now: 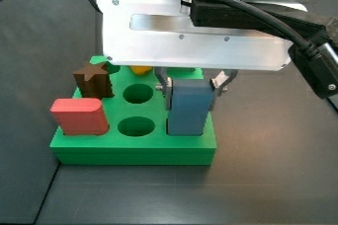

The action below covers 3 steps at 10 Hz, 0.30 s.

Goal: Pick up the rectangle object. Move up. Place the rectangle object on the fixture. Regrasp the rectangle object. Move to above the board. Insert the rectangle object.
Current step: Insert the rectangle object.

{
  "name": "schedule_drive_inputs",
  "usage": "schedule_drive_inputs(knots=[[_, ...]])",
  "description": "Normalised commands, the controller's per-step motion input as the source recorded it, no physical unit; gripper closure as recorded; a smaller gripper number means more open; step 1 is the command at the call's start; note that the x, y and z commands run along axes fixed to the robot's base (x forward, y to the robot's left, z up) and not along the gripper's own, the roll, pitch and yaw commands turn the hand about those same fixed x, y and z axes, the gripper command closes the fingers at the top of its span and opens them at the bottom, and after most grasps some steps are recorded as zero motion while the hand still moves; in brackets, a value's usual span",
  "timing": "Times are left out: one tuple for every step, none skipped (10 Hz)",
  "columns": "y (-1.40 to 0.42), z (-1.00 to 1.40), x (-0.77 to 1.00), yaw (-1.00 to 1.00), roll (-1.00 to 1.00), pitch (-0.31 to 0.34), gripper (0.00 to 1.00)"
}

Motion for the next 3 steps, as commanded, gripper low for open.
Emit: schedule_drive_inputs(knots=[[0.05, 0.02, 0.16, 0.01, -0.03, 0.004, 1.0], [0.0, 0.0, 0.0, 0.0, 0.01, 0.0, 1.0], [0.0, 0.0, 0.0, 0.0, 0.0, 0.0, 1.0]])
